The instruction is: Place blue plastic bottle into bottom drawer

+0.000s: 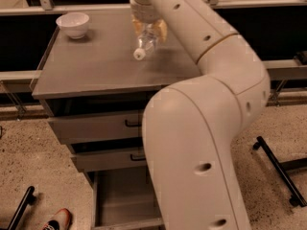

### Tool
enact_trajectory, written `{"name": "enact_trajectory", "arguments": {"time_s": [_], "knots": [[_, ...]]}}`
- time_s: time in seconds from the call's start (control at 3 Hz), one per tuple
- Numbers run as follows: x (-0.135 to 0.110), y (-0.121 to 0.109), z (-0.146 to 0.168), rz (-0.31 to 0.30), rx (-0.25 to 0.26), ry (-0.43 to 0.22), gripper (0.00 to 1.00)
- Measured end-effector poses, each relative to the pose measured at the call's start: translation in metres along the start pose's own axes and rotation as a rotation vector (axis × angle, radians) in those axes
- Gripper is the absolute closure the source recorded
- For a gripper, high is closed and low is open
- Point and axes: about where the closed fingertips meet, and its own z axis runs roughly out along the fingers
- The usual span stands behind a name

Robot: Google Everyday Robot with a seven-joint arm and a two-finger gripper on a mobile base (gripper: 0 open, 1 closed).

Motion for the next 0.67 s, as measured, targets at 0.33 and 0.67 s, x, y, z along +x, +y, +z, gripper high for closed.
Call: {"name": "enact_trajectory", "arguments": {"time_s": [0.33,0.67], "knots": [[-0.0001,-0.0022,0.0001,0.073,0.003,0.013,1.0],[0.0016,-0.0051,0.0031,0.071,0.01,0.02,1.0]]}}
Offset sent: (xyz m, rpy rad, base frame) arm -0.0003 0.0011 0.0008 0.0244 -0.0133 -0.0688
